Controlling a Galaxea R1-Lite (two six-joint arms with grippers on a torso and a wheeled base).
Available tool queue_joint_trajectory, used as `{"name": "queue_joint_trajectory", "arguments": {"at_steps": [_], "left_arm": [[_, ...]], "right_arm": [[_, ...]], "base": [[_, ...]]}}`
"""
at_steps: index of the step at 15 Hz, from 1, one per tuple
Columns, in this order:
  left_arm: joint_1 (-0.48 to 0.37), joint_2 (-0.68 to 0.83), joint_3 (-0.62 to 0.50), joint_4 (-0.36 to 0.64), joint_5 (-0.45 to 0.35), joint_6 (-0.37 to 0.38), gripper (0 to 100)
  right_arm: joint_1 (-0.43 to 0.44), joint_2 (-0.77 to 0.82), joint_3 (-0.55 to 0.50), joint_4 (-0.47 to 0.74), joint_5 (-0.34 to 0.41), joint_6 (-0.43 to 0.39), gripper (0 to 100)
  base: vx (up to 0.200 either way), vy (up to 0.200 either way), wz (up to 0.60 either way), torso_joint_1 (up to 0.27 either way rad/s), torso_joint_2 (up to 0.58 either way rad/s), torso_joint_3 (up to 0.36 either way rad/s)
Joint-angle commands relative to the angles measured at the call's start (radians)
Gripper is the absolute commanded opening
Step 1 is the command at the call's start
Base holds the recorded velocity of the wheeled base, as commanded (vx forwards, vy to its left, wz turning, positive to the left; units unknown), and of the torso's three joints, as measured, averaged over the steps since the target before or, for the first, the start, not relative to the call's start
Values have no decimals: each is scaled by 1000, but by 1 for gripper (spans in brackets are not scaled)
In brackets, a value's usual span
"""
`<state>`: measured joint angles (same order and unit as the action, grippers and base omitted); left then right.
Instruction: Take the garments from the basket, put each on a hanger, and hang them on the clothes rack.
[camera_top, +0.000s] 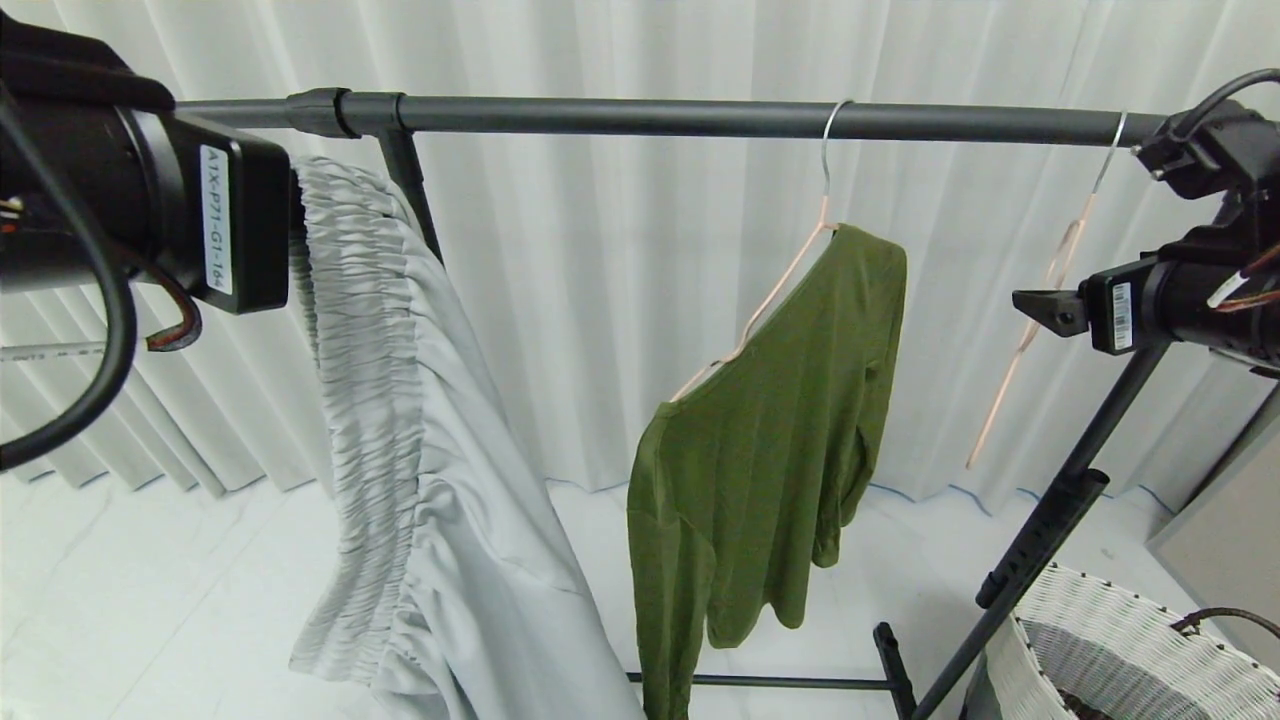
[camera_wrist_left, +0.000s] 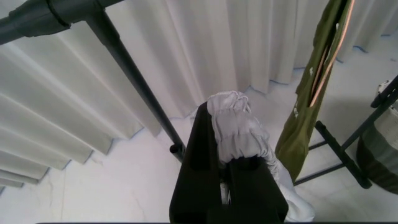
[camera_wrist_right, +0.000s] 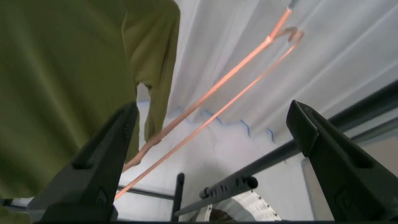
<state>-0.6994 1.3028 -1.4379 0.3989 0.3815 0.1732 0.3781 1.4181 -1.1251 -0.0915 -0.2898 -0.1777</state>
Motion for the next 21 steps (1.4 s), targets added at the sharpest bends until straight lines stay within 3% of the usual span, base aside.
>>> {"name": "queue_joint_trajectory", "arguments": {"at_steps": [1,11,18,21], "left_arm": [[-2,0,-1,0,0,-1,0],[-2,1,-1,0,0,-1,0],[0,-2,-1,0,-1,-6,0],[0,-3,1,0,0,-6,0]], "right_arm": [[-1,-25,25,-2,-9,0,100],[-36,-56,38,-10,-8,12,100],[-96,-41,38,36,-5,259,100],[-110,-5,16,136,27,288,100]], "base": [[0,0,0,0,0,0],[0,0,0,0,0,0],[0,0,0,0,0,0],[0,0,0,0,0,0]]}}
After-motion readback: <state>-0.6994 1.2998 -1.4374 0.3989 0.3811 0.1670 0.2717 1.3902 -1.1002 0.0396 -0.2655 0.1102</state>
